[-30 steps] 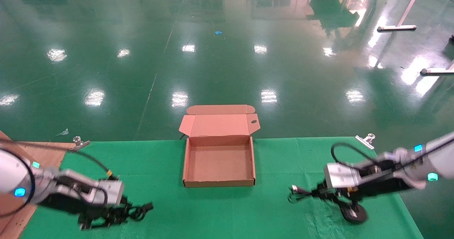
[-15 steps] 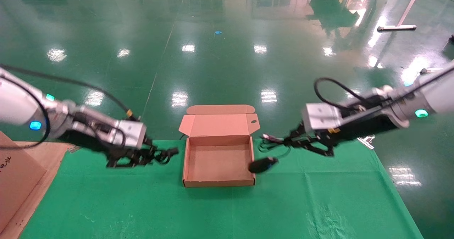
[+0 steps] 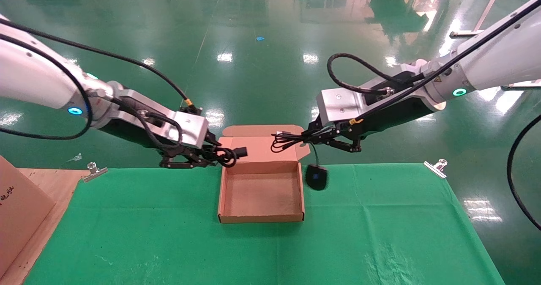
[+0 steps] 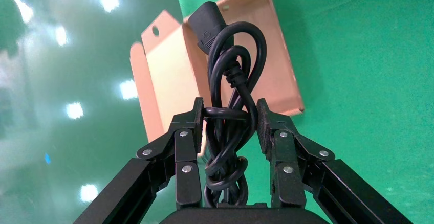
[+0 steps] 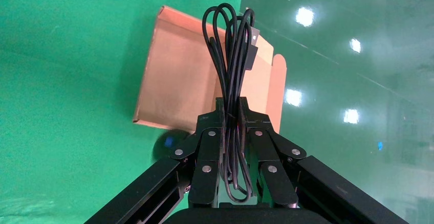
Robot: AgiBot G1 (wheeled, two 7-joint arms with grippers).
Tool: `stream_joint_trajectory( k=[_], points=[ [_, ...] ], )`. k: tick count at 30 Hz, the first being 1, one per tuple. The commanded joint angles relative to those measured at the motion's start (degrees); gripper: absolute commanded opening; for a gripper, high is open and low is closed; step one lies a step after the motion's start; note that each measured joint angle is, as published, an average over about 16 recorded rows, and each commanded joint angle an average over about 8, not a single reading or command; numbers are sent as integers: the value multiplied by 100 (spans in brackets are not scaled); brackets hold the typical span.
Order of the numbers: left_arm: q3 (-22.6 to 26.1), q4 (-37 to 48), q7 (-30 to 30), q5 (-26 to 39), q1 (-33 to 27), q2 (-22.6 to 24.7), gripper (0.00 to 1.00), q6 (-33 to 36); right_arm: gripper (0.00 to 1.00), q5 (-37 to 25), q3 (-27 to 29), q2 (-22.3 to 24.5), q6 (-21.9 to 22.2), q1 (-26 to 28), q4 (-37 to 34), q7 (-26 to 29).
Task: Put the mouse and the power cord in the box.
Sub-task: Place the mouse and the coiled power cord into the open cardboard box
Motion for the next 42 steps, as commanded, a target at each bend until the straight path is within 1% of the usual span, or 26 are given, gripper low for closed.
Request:
stream_joint_trajectory(
  k=[1,5,9,13,16,19,22,27,31,34,35,36,42],
  points=[
    [-21,7,69,-41,-28,62,0,52,0,-1,-2,-25,-20,21,-34,-28],
    [-267,-136,753,-382,432,191,0,-626,0,59,39,26,-86,51,-104,-68],
    [-487,-302,1379,-674,1039,371,0,-1668,0,87,58,83,-163,60,-155,-128],
    [-571,-641,1677,-914,1701,526,0,-2726,0,102,68,156,-230,33,-201,-202],
    [-514,-1059,1678,-1157,2238,581,0,-3391,0,106,70,216,-274,-4,-234,-256],
    [-316,-1539,1690,-1375,2743,603,0,-4046,0,104,69,274,-305,-53,-266,-304],
    [-11,-1926,1772,-1533,3153,612,0,-4784,0,105,69,330,-325,-100,-293,-344],
    [691,-2244,2024,-1573,3507,615,0,-5866,0,106,71,417,-355,-169,-322,-407],
    [1212,-2251,1988,-1688,3532,612,0,-6235,0,97,65,470,-368,-227,-340,-444],
    [1535,-2200,1881,-1825,3519,608,0,-6347,0,90,60,495,-364,-277,-353,-460],
    [1636,-2176,1839,-1873,3513,607,2,-6363,0,89,60,499,-363,-294,-357,-463],
    [1732,-2154,1803,-1914,3508,606,7,-6373,0,89,59,503,-363,-308,-360,-466],
    [2201,-2068,1636,-2173,3450,595,82,-6310,0,92,62,509,-398,-360,-361,-471]
  ],
)
